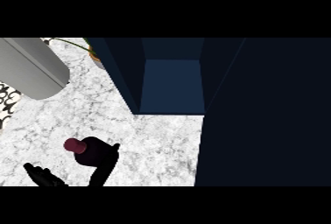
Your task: Pick up the wine, place it into the cabinet and close the cabinet
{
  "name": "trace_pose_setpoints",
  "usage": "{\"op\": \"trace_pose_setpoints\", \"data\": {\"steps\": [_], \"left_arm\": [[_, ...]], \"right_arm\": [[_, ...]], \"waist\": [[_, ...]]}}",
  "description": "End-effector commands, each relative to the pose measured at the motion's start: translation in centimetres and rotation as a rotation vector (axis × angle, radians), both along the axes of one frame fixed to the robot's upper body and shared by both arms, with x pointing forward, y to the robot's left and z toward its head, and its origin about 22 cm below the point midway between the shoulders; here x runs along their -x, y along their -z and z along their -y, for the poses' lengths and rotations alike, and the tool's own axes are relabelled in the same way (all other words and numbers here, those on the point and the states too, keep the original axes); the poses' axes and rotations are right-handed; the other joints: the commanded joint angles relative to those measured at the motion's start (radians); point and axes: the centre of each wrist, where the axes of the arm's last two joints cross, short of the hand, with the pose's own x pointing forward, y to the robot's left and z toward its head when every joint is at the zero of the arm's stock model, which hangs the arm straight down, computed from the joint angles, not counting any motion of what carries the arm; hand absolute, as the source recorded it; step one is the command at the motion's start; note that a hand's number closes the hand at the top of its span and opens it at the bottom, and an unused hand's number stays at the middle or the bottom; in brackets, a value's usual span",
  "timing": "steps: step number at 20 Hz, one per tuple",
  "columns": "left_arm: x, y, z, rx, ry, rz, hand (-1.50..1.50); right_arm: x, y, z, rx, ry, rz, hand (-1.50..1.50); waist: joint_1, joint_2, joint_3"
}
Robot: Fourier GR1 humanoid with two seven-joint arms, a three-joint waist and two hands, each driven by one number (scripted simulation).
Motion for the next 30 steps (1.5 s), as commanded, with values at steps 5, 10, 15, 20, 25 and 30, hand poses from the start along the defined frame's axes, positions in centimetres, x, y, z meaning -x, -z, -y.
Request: {"op": "trace_pose_setpoints", "data": {"steps": [5,10,15,20,25,30], "left_arm": [[-1.0,0.5,-1.0,0.030,0.020,-0.021,-1.50],[-2.0,1.1,-0.4,0.045,0.026,-0.039,-1.50],[-2.1,0.9,-0.5,0.048,0.028,-0.029,-1.50],[-3.2,0.9,-1.0,0.081,0.023,-0.041,-1.50],[-4.2,-1.4,0.3,0.146,0.057,0.047,1.50],[-4.2,-0.9,1.2,0.118,0.117,0.034,1.50]], "right_arm": [[1.0,-0.3,-0.2,-0.044,-0.054,0.011,-1.50],[0.9,-0.4,-0.2,-0.044,-0.050,0.014,-1.50],[2.2,-1.2,-0.2,-0.040,-0.030,0.032,-1.50],[2.1,-1.2,-0.7,-0.036,-0.057,0.025,-1.50],[0.7,-0.1,-0.4,-0.037,-0.044,0.026,-1.50],[0.1,-0.1,-0.5,-0.056,-0.047,0.038,-1.50]], "waist": [[-0.002,0.000,-0.001],[-0.003,0.000,-0.004],[-0.008,-0.002,-0.004],[-0.012,-0.002,-0.006],[-0.010,-0.002,-0.008],[-0.016,0.004,-0.007]]}}
